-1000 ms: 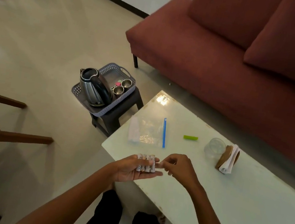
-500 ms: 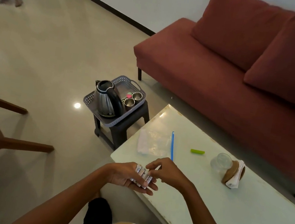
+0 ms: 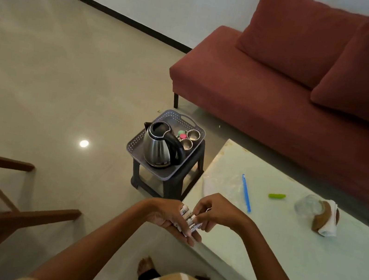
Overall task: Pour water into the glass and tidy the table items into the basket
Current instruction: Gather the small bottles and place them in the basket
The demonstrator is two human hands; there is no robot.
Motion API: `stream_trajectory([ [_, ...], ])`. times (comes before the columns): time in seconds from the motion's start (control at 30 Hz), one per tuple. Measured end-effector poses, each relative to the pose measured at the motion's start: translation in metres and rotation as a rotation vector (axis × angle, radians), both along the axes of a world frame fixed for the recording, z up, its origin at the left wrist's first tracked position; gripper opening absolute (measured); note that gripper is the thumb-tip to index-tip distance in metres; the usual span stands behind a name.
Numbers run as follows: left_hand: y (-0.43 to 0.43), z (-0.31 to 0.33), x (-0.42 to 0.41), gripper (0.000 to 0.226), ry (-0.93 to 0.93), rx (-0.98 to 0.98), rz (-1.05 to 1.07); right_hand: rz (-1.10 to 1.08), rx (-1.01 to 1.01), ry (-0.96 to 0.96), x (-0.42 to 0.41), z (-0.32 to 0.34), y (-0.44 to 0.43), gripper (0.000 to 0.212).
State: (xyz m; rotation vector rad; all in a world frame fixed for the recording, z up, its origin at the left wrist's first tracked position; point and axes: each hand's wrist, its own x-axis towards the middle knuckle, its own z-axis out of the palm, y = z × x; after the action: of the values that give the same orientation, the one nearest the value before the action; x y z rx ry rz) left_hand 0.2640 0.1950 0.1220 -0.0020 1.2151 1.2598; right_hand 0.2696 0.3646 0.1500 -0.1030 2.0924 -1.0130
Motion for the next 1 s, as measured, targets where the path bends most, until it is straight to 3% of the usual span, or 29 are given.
stream_trajectory([
  [0.1, -0.011, 0.003, -0.013, 0.025, 0.03, 0.009, 0.063, -0.082, -0.02, -0.014, -0.013, 0.005, -0.002, 0.003],
  [0.3, -0.025, 0.005, -0.047, 0.041, 0.041, -0.023, 0.431, -0.338, -0.136, -0.026, -0.05, 0.007, -0.002, 0.011],
  [0.4, -0.029, 0.01, -0.065, 0.035, 0.026, -0.01, 0.549, -0.452, -0.221, -0.019, -0.064, 0.007, -0.006, 0.012],
  [0.5, -0.032, 0.012, -0.081, 0.026, 0.027, -0.018, 0.618, -0.537, -0.301, -0.012, -0.075, 0.003, -0.011, 0.012],
  [0.73, -0.056, 0.008, -0.105, 0.033, -0.027, -0.02, 0.727, -0.608, -0.401, -0.036, -0.1, -0.004, -0.039, 0.013],
  [1.0, -0.129, 0.005, -0.141, 0.028, -0.044, 0.006, 0.785, -0.712, -0.46, -0.103, -0.137, -0.01, -0.111, 0.013],
])
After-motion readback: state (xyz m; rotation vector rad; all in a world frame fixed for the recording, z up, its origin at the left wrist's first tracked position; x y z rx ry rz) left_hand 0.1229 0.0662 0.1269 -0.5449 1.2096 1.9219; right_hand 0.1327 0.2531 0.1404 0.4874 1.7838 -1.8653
